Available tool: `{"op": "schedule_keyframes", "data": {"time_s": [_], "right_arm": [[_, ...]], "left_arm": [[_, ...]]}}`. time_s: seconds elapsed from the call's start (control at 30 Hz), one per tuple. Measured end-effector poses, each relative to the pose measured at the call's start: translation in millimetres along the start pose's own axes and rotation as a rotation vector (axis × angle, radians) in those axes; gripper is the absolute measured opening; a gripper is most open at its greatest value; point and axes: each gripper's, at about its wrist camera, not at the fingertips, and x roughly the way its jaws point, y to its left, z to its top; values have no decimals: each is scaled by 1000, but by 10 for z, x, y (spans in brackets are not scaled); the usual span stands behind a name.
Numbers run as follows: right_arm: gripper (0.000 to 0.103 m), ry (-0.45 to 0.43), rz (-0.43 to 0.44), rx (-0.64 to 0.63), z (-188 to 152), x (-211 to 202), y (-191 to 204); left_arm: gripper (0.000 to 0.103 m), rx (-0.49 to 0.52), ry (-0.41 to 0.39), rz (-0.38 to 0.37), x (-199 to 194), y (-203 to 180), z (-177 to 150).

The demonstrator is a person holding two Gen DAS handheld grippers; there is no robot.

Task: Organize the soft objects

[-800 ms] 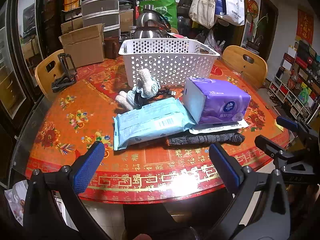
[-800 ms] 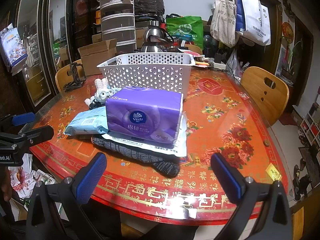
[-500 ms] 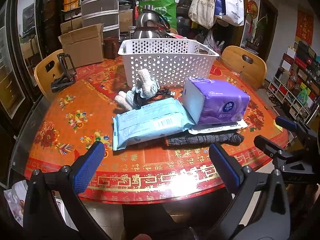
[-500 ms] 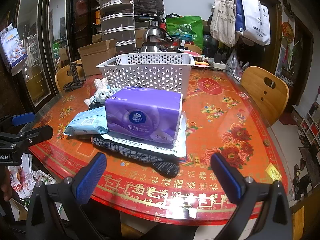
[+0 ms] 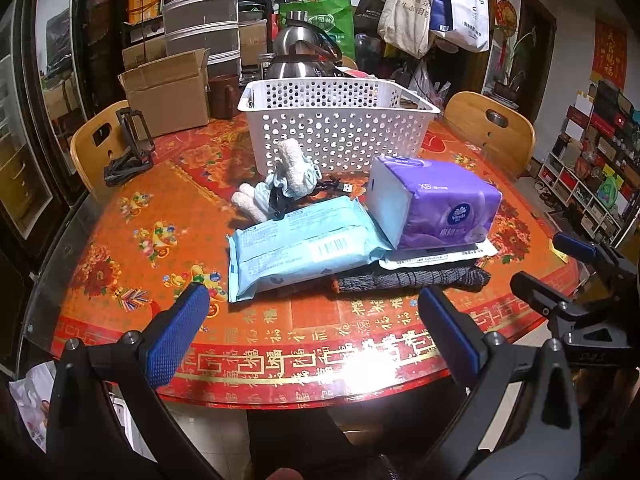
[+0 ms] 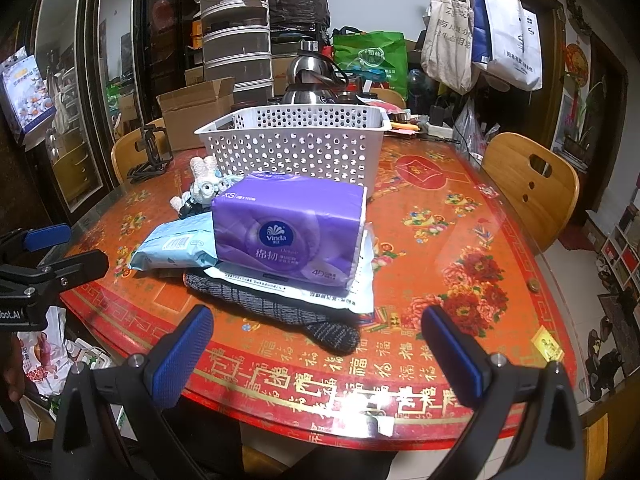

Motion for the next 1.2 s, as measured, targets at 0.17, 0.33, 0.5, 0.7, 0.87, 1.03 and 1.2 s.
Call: {"op": "schedule_keyframes", "data": {"time_s": [0.17,0.33,0.5,0.7,0.87,1.03,1.2], "right_arm": [[103,1,1,1,1,0,-1],[103,0,-1,1,2,2,-6],[103,2,1,4,-4,7,-8],[103,5,-1,4,-8,16,-9],[103,-5,-4,17,25,48,-82],[103,-38,-28,14,93,90,-200],[103,-96,7,27,136,216,-424]], "left_arm": [[103,1,2,3,5,0,2],[103,-1,5,2,23,7,-1],[103,0,0,5,30,6,-1],[103,-5,-4,-2,68,10,-1],[103,-12,-33,-19,77,4,40],[103,1,-71,-38,193,-34,147],[103,63,-44,41,493,-180,214]]}}
